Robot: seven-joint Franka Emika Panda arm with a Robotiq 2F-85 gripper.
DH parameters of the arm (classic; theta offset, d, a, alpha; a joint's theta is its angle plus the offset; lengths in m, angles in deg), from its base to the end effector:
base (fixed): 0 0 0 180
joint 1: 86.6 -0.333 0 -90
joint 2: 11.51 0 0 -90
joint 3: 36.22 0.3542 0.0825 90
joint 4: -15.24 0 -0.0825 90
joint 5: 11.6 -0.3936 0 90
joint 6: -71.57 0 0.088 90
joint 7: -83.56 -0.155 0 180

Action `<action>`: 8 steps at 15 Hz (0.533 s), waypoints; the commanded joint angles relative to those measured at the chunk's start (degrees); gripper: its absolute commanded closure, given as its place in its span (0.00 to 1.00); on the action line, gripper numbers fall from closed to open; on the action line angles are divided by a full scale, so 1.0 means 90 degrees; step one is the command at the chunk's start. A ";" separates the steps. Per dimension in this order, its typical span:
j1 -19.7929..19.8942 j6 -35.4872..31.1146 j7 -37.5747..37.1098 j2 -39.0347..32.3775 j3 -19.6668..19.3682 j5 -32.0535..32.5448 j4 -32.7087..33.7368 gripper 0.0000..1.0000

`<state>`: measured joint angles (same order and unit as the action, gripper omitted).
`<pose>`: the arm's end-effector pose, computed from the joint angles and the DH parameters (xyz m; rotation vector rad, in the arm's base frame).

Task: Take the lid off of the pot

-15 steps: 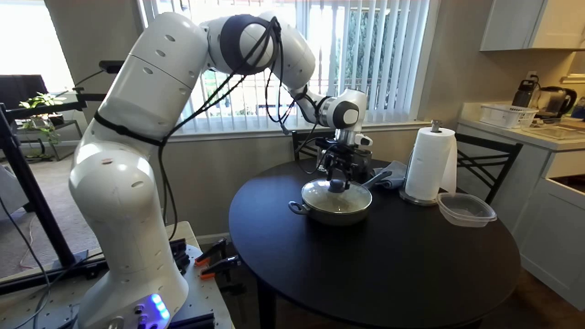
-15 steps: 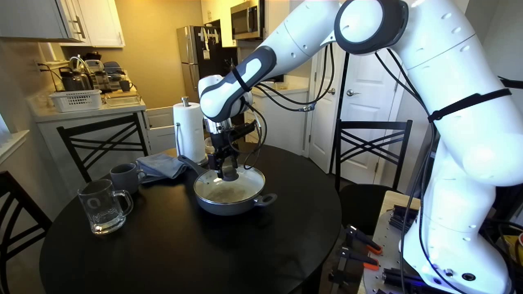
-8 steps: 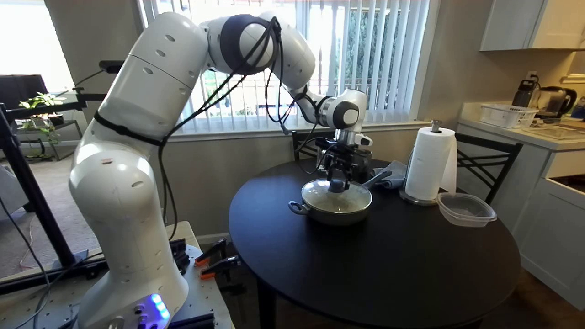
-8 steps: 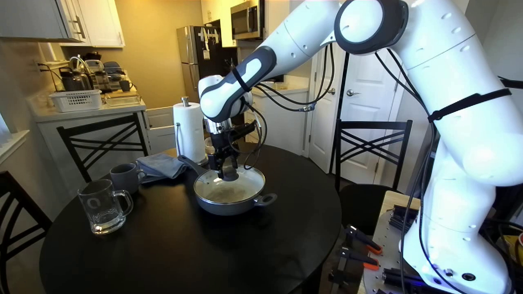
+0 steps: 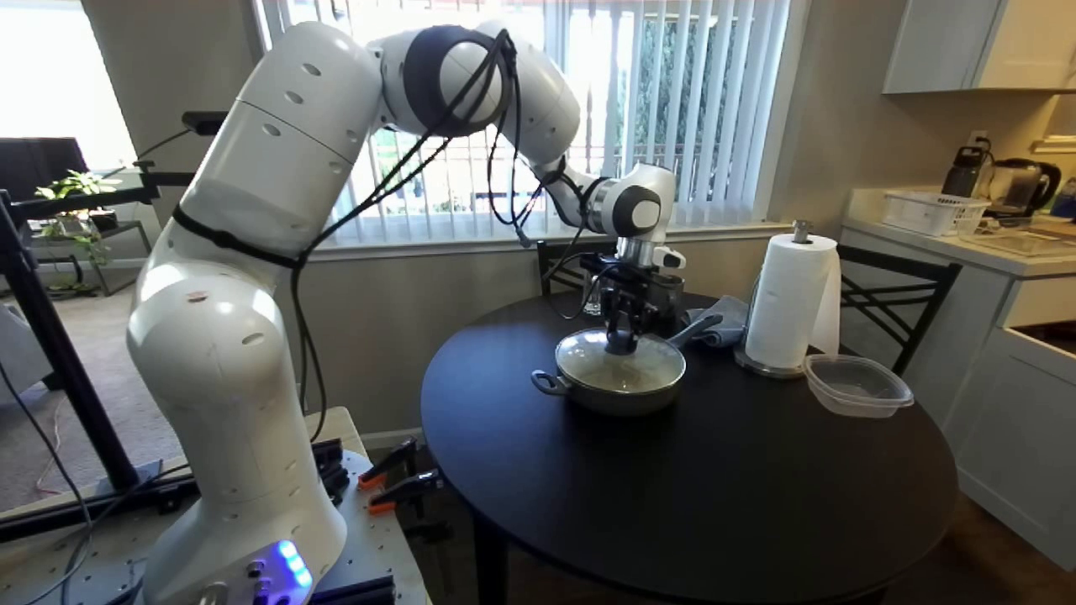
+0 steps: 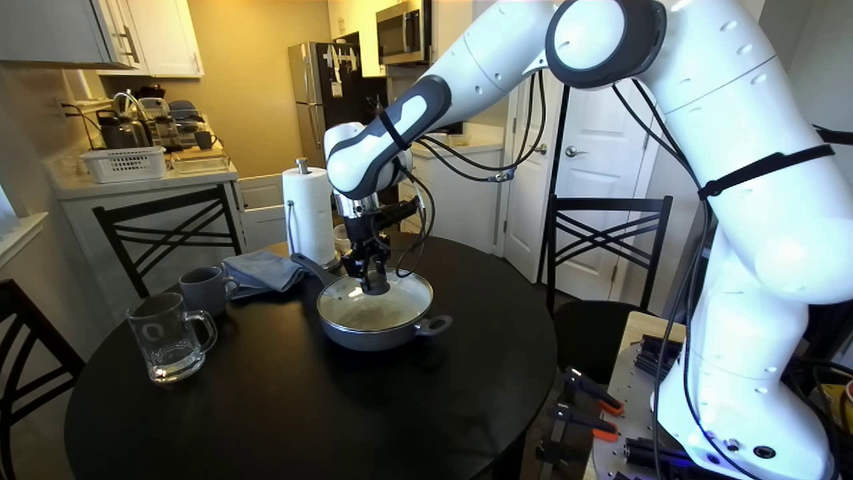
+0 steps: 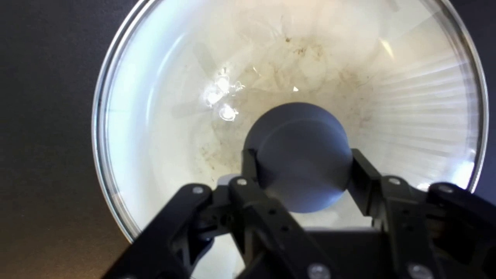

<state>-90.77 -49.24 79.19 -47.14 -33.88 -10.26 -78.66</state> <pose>0.6891 0.0739 0.2197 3.1226 0.0703 -0.2369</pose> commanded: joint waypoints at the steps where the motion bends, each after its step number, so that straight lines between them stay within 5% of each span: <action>1: -0.0065 0.0091 -0.0261 0.0232 -0.0111 -0.0003 -0.0240 0.67; 8: -0.0009 0.0770 -0.0463 0.0701 -0.0149 -0.0101 -0.0216 0.67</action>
<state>-90.89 -45.79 75.89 -45.88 -34.95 -10.27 -78.67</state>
